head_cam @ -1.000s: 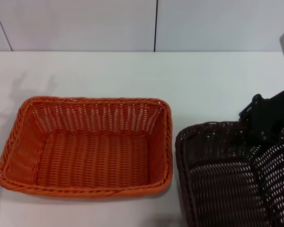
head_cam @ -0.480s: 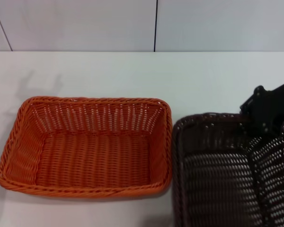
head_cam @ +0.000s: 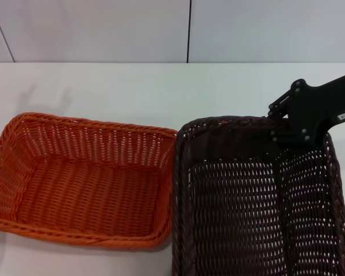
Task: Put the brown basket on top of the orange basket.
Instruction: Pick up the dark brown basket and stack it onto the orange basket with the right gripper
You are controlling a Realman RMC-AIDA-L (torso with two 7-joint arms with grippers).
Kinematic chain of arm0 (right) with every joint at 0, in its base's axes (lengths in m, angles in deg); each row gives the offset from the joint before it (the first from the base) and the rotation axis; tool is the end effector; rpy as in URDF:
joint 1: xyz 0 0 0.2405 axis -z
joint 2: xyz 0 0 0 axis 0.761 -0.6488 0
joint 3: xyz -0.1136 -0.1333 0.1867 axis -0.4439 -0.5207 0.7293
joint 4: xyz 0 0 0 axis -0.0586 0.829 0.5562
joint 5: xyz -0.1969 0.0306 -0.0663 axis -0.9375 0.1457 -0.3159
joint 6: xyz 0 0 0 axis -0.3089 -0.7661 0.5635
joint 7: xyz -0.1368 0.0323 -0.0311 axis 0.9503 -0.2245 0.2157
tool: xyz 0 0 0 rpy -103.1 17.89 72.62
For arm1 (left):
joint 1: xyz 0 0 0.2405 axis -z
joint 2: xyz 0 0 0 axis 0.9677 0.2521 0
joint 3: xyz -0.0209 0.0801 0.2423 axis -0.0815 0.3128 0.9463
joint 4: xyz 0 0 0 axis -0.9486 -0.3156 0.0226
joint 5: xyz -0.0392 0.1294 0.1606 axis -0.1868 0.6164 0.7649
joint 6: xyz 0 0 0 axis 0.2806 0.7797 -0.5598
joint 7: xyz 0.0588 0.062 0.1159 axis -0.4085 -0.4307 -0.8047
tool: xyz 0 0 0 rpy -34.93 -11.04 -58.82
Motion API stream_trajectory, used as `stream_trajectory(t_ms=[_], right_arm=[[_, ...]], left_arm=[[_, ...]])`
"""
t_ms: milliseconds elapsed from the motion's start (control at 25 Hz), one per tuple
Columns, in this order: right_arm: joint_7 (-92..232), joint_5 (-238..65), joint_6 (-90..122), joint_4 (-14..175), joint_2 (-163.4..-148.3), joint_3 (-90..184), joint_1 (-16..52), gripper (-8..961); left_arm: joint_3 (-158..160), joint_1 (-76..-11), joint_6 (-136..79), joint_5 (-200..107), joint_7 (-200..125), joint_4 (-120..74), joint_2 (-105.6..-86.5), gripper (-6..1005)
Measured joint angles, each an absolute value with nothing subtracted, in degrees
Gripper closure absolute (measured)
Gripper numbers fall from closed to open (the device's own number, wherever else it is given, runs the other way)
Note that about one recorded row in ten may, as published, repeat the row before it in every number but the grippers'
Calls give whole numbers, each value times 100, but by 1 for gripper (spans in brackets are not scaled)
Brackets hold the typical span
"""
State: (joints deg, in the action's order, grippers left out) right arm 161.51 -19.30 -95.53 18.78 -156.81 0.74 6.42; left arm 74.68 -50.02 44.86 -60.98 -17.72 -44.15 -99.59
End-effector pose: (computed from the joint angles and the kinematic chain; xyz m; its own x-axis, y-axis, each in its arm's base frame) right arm 0.1536 0.3733 0.0623 0.9985 0.0441 -0.0332 0.0406 -0.9940 -0.1020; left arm -0.2582 0.3610 0.0869 0.4535 -0.5575 0.6954 0.7403 -0.1989 -0.6422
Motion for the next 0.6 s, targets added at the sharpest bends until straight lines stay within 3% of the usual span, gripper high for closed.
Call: stream_trajectory(t_ms=[600], right_arm=[[16048,-224,-9924,1449,-15621,-105,847,773]], left_arm=[[7344,-4985,4479,-6099,-1853,-4359,-9948,156]])
